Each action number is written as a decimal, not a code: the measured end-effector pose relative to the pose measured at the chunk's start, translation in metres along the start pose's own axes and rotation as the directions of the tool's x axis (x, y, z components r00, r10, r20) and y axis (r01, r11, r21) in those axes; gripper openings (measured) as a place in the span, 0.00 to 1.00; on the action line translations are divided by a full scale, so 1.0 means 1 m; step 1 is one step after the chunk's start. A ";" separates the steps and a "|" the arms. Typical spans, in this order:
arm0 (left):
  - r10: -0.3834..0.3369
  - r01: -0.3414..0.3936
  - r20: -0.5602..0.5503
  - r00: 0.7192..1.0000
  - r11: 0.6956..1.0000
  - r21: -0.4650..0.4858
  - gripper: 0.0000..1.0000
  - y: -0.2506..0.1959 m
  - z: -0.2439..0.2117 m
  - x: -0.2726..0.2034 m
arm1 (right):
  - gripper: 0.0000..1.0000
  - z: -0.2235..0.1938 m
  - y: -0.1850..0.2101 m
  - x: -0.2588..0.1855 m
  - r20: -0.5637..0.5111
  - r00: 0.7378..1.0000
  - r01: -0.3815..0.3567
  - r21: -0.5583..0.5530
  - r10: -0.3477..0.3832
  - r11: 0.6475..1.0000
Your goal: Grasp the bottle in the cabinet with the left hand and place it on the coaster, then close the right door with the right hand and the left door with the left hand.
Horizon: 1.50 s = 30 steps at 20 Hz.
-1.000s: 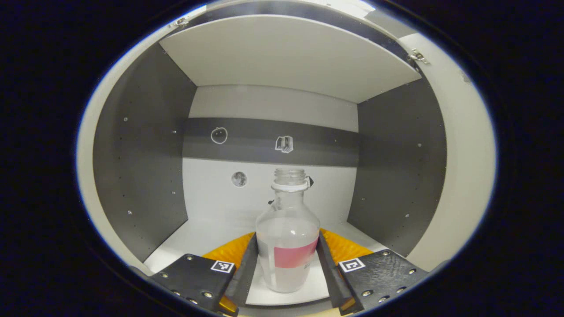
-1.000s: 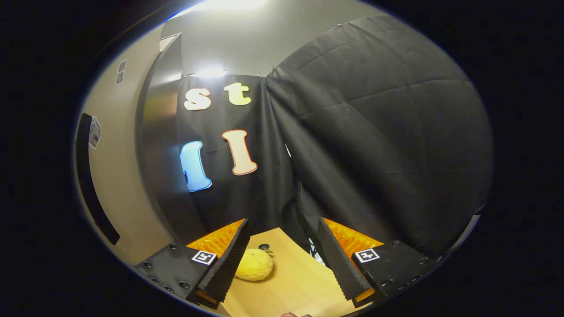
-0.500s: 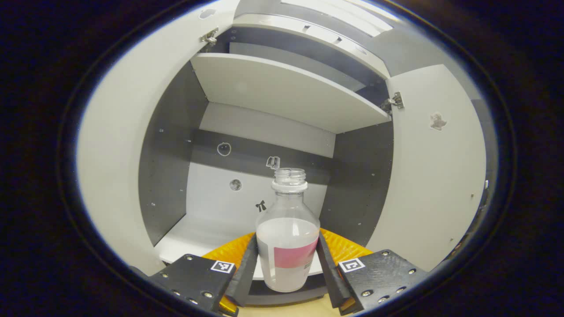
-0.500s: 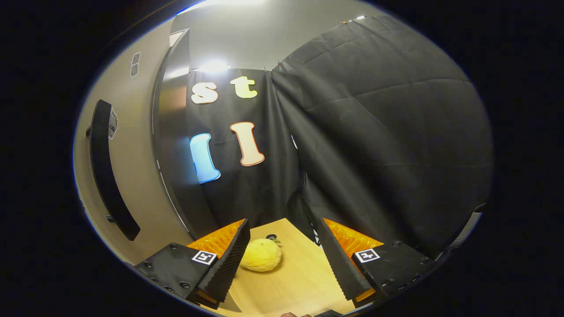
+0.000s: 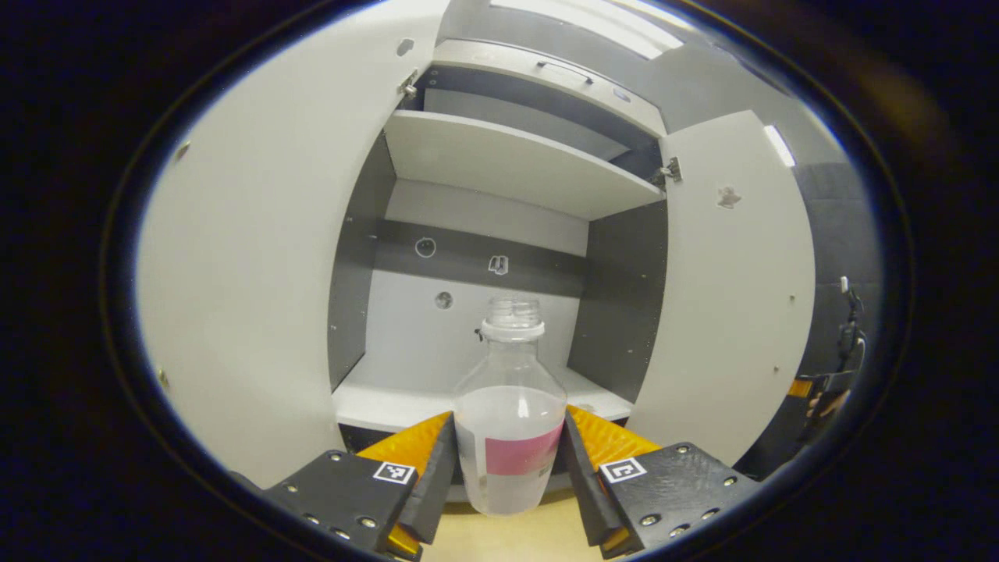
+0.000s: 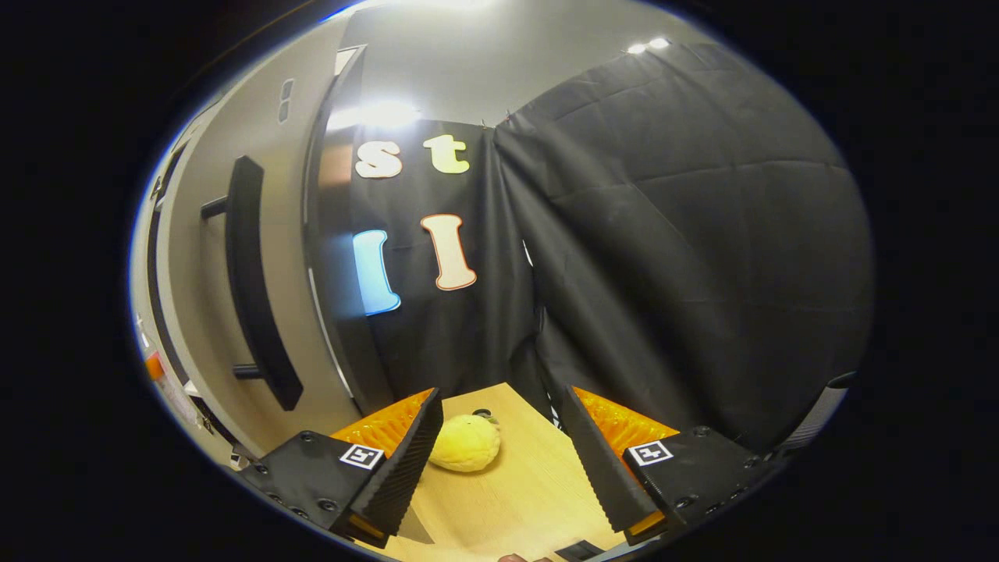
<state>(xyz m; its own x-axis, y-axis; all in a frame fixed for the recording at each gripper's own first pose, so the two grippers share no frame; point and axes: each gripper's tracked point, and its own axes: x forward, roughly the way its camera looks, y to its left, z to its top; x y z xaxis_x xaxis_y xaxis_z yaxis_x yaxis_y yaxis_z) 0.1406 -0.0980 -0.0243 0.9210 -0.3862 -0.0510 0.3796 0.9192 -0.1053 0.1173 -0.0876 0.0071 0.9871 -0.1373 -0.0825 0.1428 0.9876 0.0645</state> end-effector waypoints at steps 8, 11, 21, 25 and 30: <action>-0.011 0.014 -0.097 0.995 0.999 0.034 0.71 0.003 -0.095 -0.073 | 0.98 0.014 0.001 -0.029 0.050 0.999 -0.001 -0.009 0.002 1.000; 0.002 0.004 -0.121 0.993 0.999 0.047 0.71 0.002 -0.122 -0.093 | 0.92 0.008 0.004 -0.039 0.061 0.998 -0.008 0.017 0.007 1.000; -0.093 0.106 -0.205 0.974 0.993 0.054 0.71 -0.030 -0.211 -0.126 | 0.98 -0.001 0.006 -0.067 0.050 0.999 -0.019 -0.016 0.019 1.000; -0.074 0.090 -0.223 0.972 0.994 0.064 0.71 -0.040 -0.252 -0.122 | 0.98 0.001 -0.003 -0.070 0.037 0.999 0.017 -0.008 -0.016 1.000; -0.074 0.097 -0.249 0.966 0.992 0.081 0.71 -0.061 -0.291 -0.110 | 0.92 0.004 -0.009 -0.067 0.018 0.999 0.033 -0.011 -0.033 0.999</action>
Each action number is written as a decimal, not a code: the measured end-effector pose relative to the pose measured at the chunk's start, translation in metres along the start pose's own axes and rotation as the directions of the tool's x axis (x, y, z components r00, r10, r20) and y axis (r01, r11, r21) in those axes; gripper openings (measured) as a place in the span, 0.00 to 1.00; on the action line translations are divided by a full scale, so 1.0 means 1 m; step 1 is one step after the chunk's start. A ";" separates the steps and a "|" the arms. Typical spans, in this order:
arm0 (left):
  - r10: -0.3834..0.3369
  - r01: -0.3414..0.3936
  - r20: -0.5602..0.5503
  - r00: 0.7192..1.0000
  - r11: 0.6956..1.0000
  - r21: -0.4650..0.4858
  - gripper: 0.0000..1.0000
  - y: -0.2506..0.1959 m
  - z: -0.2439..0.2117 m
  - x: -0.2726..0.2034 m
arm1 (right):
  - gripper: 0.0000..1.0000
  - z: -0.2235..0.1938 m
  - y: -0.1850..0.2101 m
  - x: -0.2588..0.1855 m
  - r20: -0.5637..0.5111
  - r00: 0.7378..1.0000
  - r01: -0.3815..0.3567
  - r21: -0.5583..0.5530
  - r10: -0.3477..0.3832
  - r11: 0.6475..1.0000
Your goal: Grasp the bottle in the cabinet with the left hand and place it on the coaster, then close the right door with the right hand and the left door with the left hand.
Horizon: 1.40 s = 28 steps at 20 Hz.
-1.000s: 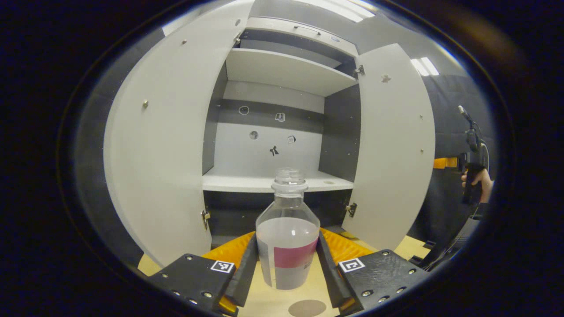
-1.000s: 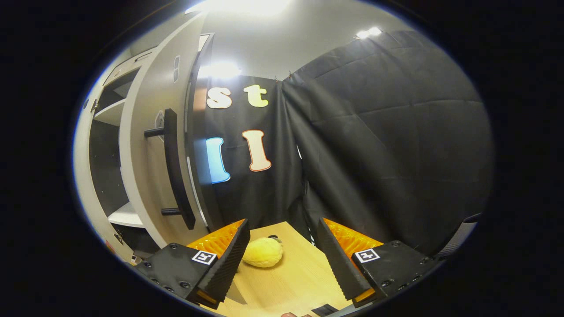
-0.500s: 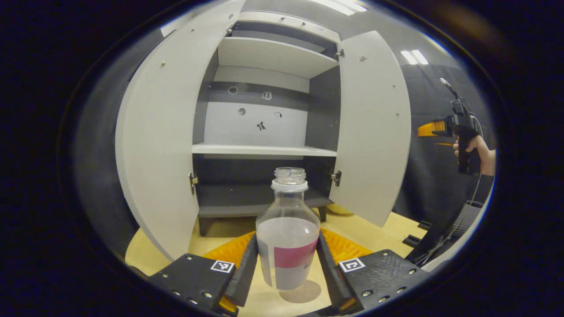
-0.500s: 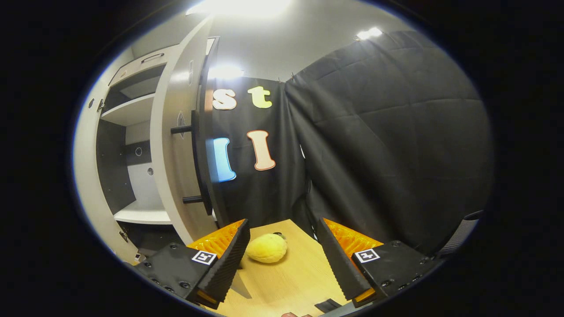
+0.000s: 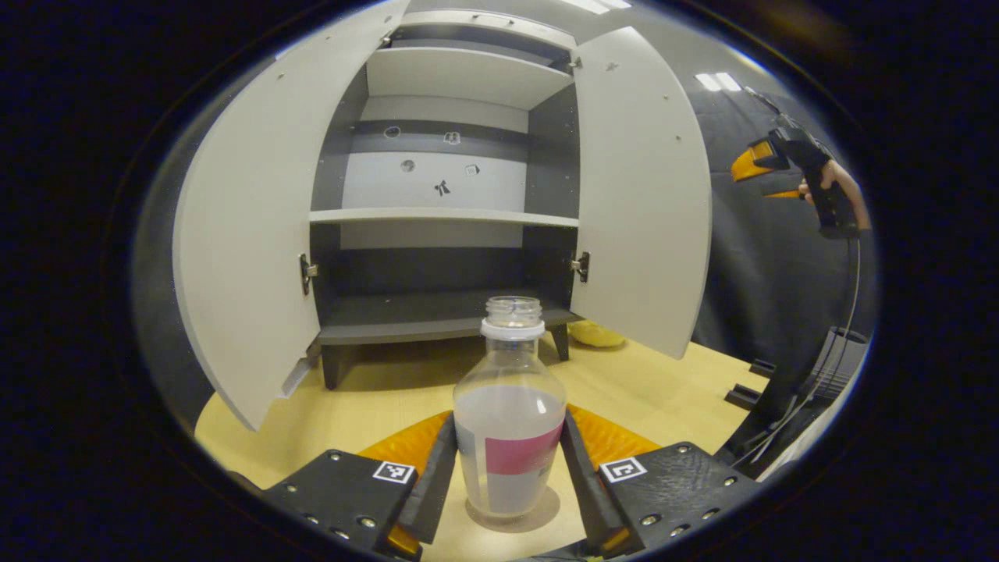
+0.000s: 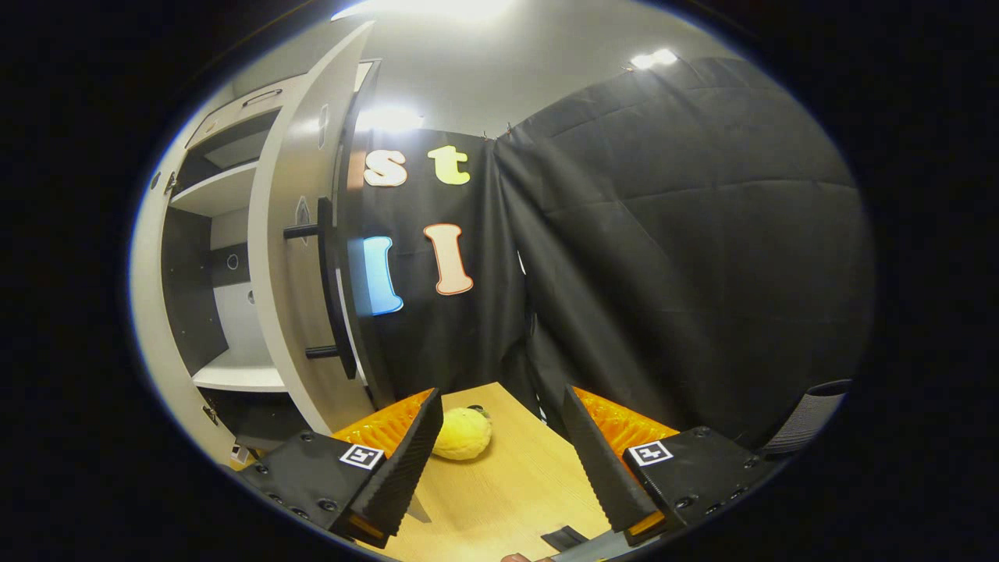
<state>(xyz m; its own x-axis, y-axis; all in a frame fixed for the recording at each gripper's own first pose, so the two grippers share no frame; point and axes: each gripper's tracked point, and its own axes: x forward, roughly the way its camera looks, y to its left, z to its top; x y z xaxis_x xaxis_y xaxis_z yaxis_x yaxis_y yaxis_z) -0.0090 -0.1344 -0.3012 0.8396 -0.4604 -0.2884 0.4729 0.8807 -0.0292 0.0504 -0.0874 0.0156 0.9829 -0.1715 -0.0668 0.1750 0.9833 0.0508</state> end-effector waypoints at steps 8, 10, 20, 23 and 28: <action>0.009 -0.008 -0.019 1.000 0.999 0.038 0.71 -0.011 -0.027 0.021 | 0.98 -0.022 -0.003 -0.008 -0.063 0.998 -0.004 0.012 0.004 1.000; 0.021 -0.018 -0.046 0.999 0.998 0.054 0.71 -0.010 -0.037 0.024 | 0.98 -0.029 0.002 -0.008 -0.076 0.997 -0.016 0.004 0.016 1.000; 0.062 -0.057 -0.088 0.994 0.996 0.064 0.87 0.005 -0.040 0.011 | 0.98 -0.039 0.012 0.002 -0.111 0.993 -0.051 0.011 0.052 0.999; 0.051 -0.046 -0.087 0.995 0.997 0.057 1.00 0.001 -0.029 0.004 | 0.98 -0.043 0.011 0.007 -0.110 0.993 -0.049 0.013 0.051 0.999; 0.011 -0.008 -0.044 0.999 0.997 0.071 0.95 -0.016 0.019 -0.021 | 0.98 -0.047 0.003 0.009 -0.110 0.993 -0.032 0.019 0.034 0.999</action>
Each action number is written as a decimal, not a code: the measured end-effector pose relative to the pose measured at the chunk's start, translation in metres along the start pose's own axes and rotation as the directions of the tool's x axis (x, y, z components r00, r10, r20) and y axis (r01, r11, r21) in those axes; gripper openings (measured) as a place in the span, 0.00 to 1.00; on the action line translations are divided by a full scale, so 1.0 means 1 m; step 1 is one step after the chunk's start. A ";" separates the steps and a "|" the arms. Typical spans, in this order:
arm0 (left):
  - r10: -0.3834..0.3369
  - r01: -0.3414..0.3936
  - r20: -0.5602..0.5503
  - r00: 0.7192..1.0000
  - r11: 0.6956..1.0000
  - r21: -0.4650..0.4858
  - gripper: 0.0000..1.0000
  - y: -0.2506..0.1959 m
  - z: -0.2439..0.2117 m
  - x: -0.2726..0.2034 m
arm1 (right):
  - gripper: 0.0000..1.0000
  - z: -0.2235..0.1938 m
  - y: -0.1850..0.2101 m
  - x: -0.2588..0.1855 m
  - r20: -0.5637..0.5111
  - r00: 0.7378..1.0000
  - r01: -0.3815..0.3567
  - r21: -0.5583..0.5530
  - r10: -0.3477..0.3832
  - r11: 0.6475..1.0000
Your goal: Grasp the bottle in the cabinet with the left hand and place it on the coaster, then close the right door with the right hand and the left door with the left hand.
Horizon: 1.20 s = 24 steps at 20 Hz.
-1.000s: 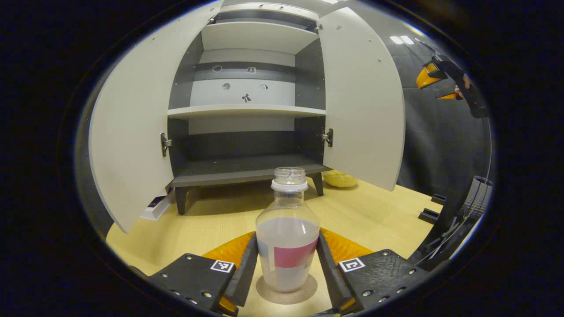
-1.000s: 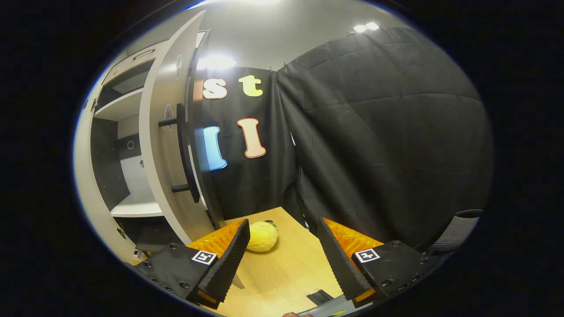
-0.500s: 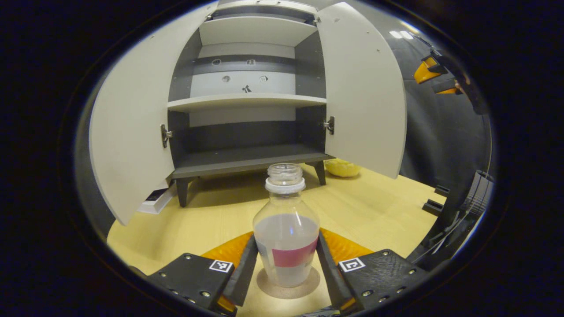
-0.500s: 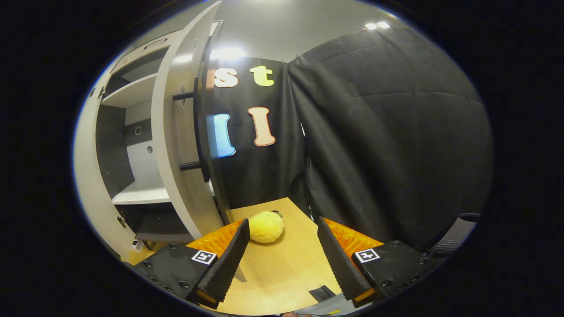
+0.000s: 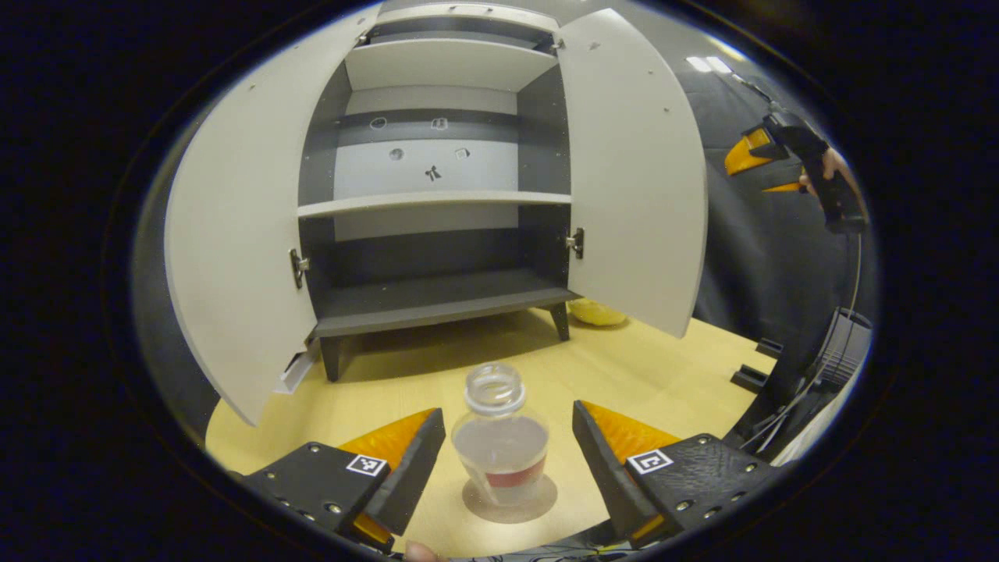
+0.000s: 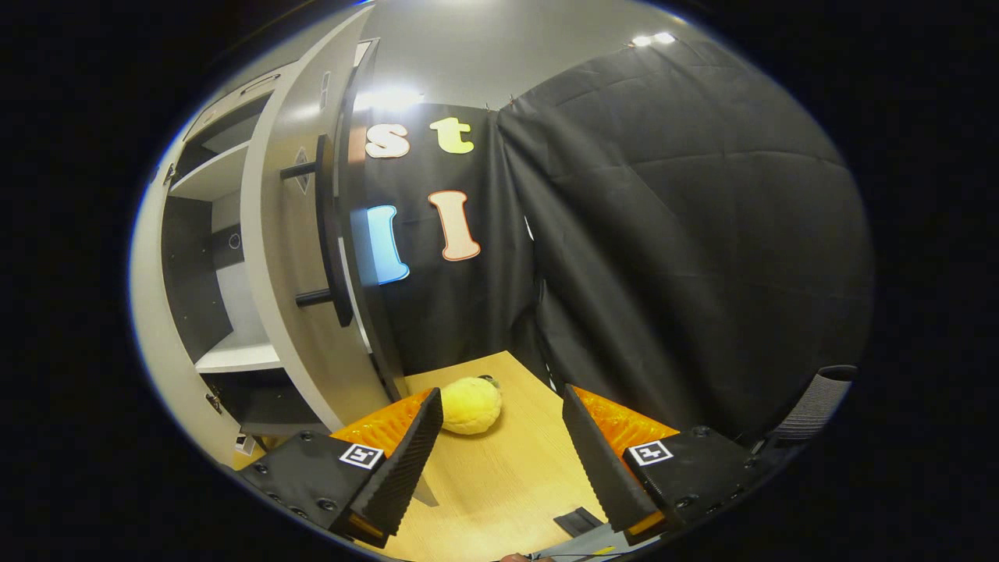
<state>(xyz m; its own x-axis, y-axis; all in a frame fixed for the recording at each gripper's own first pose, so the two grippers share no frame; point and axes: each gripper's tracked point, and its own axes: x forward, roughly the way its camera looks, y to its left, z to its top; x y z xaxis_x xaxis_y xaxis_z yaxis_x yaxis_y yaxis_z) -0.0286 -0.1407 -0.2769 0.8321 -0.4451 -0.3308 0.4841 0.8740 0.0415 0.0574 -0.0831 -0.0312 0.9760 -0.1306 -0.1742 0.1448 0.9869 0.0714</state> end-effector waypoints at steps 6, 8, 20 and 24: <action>0.092 -0.093 0.070 0.993 0.996 0.011 0.95 0.016 0.075 -0.029 | 0.98 0.014 -0.010 0.007 0.034 0.999 0.022 0.024 -0.023 0.999; 0.126 -0.122 0.093 0.988 0.991 -0.046 1.00 0.026 0.101 -0.036 | 0.98 0.022 -0.011 0.010 0.046 0.999 0.022 0.037 -0.024 0.999; 0.345 -0.336 0.245 0.906 0.938 -0.080 1.00 0.104 0.214 -0.075 | 0.98 0.090 0.017 0.015 0.201 0.978 -0.050 -0.043 0.057 0.998; 0.378 -0.361 0.222 0.899 0.926 -0.113 1.00 0.115 0.199 -0.071 | 0.98 0.123 0.026 0.016 0.243 0.964 -0.091 -0.065 0.104 0.994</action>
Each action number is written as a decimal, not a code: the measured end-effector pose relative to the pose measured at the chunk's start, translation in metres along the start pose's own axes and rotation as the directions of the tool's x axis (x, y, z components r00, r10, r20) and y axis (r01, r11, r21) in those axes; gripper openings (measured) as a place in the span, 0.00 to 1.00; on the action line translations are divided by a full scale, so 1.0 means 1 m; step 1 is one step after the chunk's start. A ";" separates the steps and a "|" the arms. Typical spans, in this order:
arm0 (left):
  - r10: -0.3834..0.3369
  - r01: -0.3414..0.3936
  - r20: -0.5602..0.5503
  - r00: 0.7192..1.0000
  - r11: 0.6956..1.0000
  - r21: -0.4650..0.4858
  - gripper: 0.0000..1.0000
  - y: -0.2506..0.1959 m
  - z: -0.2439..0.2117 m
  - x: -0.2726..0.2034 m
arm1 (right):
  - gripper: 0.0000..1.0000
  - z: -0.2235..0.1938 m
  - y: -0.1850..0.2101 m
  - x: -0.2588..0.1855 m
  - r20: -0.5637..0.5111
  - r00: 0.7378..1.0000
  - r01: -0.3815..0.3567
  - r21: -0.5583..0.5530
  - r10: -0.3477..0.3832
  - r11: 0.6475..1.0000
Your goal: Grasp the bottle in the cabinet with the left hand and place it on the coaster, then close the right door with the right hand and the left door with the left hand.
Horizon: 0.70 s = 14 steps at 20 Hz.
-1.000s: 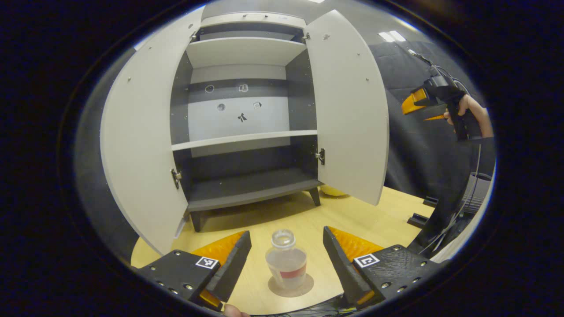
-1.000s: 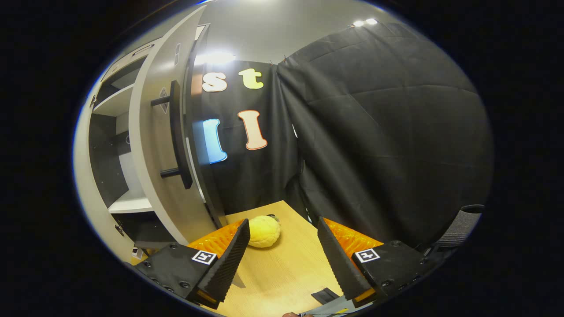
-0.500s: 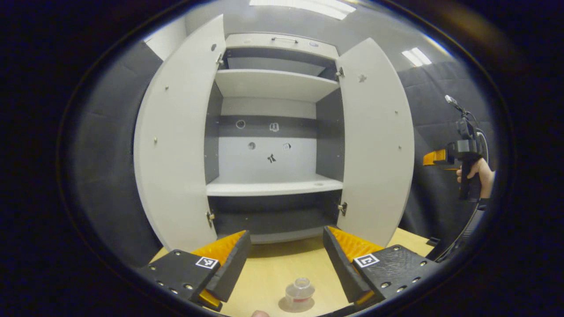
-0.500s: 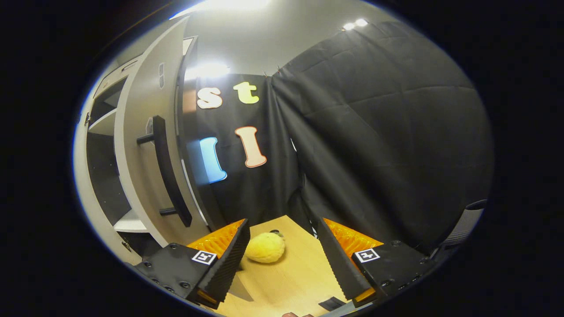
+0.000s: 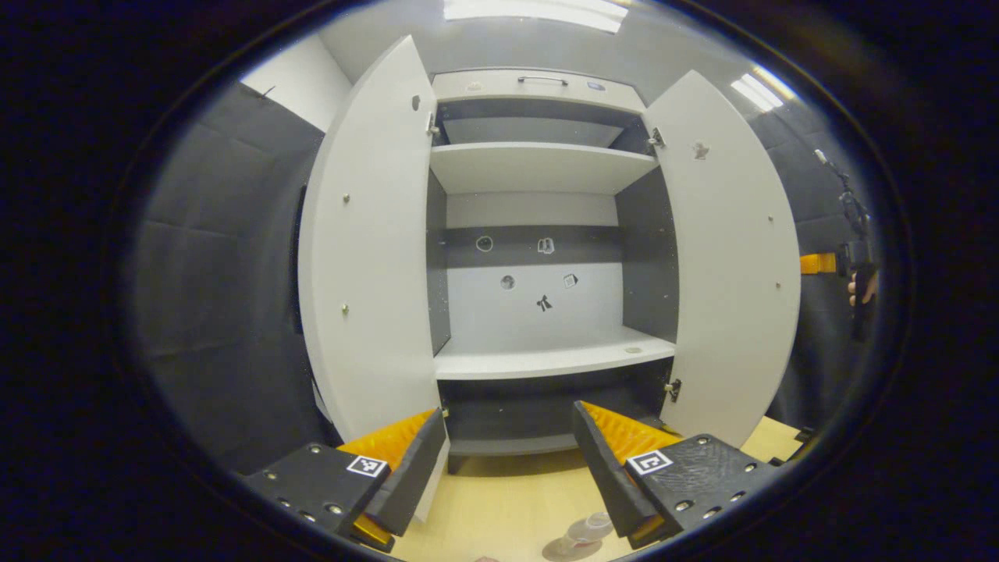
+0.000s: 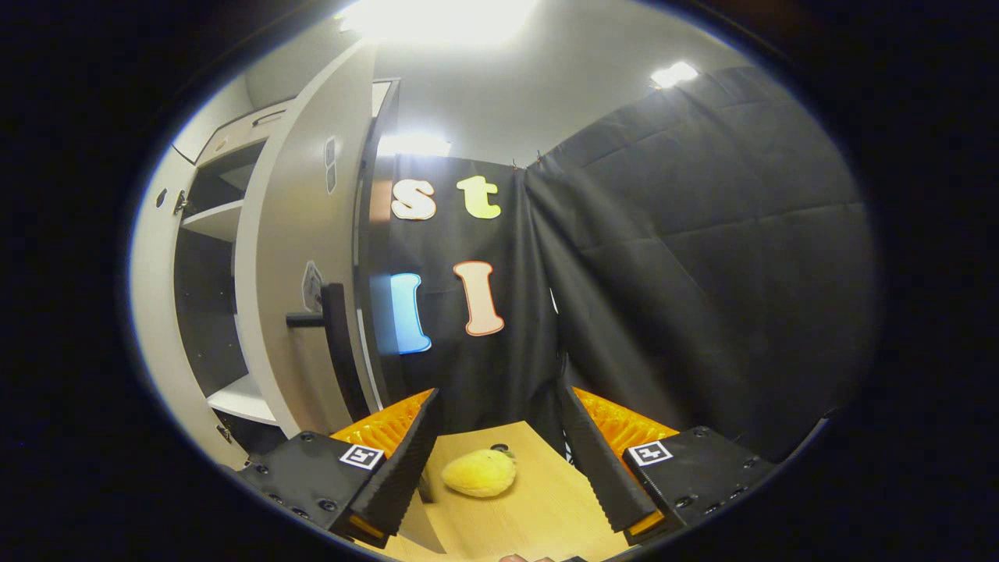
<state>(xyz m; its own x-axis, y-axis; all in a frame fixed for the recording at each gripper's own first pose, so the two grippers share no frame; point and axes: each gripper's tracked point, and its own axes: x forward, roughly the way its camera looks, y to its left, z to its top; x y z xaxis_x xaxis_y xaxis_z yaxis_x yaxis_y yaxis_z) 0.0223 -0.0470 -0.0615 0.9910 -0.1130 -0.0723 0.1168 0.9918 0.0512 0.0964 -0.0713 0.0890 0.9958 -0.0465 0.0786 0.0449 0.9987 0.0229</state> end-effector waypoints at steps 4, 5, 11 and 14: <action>0.011 -0.011 -0.035 0.999 1.000 0.015 0.95 0.002 -0.018 -0.002 | 0.92 0.024 0.003 0.009 0.031 0.999 -0.021 0.017 0.021 1.000; 0.007 -0.007 -0.037 0.999 1.000 0.011 1.00 0.000 -0.019 -0.003 | 0.98 0.028 0.006 0.011 0.039 0.999 -0.032 0.015 0.032 0.999; 0.001 -0.001 -0.030 1.000 1.000 0.010 0.95 -0.004 -0.020 -0.010 | 0.97 0.031 0.025 0.011 0.031 0.997 -0.075 -0.063 0.077 0.995; -0.004 0.004 -0.032 0.999 1.000 -0.010 0.95 -0.006 -0.024 -0.011 | 0.96 0.035 0.031 0.011 0.025 0.996 -0.089 -0.070 0.091 0.994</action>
<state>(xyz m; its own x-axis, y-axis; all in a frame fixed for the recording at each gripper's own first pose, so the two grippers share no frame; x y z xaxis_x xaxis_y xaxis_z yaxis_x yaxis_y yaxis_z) 0.0091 -0.0503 -0.0852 0.9878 -0.1154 -0.1042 0.1202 0.9919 0.0408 0.1063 -0.0414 0.1250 0.9935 0.0441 0.1048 -0.0386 0.9978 -0.0540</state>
